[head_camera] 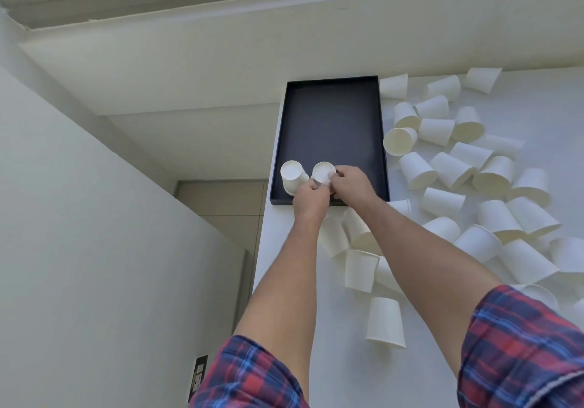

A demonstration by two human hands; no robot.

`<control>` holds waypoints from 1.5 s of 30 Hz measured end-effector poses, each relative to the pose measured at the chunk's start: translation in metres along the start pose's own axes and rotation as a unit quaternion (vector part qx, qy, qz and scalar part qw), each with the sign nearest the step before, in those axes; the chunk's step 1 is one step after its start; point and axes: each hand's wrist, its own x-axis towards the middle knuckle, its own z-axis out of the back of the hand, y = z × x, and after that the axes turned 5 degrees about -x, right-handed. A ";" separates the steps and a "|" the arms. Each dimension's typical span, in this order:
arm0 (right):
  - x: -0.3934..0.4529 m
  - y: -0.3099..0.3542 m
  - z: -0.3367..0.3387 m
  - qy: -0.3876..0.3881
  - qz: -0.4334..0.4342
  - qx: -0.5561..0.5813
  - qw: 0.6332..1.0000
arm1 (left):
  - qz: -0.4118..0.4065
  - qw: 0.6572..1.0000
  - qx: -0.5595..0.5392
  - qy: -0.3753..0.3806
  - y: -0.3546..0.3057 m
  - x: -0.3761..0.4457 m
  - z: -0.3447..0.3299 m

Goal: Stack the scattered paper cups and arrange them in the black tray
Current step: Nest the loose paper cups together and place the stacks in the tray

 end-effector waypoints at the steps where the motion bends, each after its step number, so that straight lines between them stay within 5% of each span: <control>1: -0.001 0.002 -0.003 0.014 -0.007 0.022 1.000 | 0.001 1.000 0.014 -0.018 0.001 0.002 0.002; 6: -0.009 0.010 -0.019 0.035 0.004 0.029 0.999 | 0.012 0.998 0.034 -0.048 0.001 -0.001 0.013; 9: -0.014 0.010 -0.023 -0.030 0.016 -0.016 0.999 | -0.003 0.996 0.067 -0.056 -0.002 -0.007 0.019; 15: -0.042 -0.008 -0.024 -0.103 0.088 -0.260 0.956 | -0.033 0.973 0.189 -0.131 0.013 -0.034 0.028; 19: -0.068 -0.019 -0.036 -0.072 0.126 -0.374 0.916 | -0.005 0.957 0.254 -0.139 0.040 -0.061 0.033; 26: -0.098 -0.020 -0.041 0.019 0.121 -0.339 0.933 | 0.072 0.990 0.108 -0.054 0.063 -0.092 0.042; 30: -0.116 -0.024 -0.035 0.059 0.130 -0.312 0.939 | 0.051 0.988 0.148 -0.010 0.066 -0.105 0.049; 39: -0.160 -0.055 -0.021 0.088 0.244 -0.316 0.913 | -0.036 0.966 0.245 -0.072 0.075 -0.146 0.053; 45: -0.185 -0.072 0.016 0.032 0.207 -0.368 0.906 | -0.071 0.944 0.303 -0.107 0.084 -0.178 0.054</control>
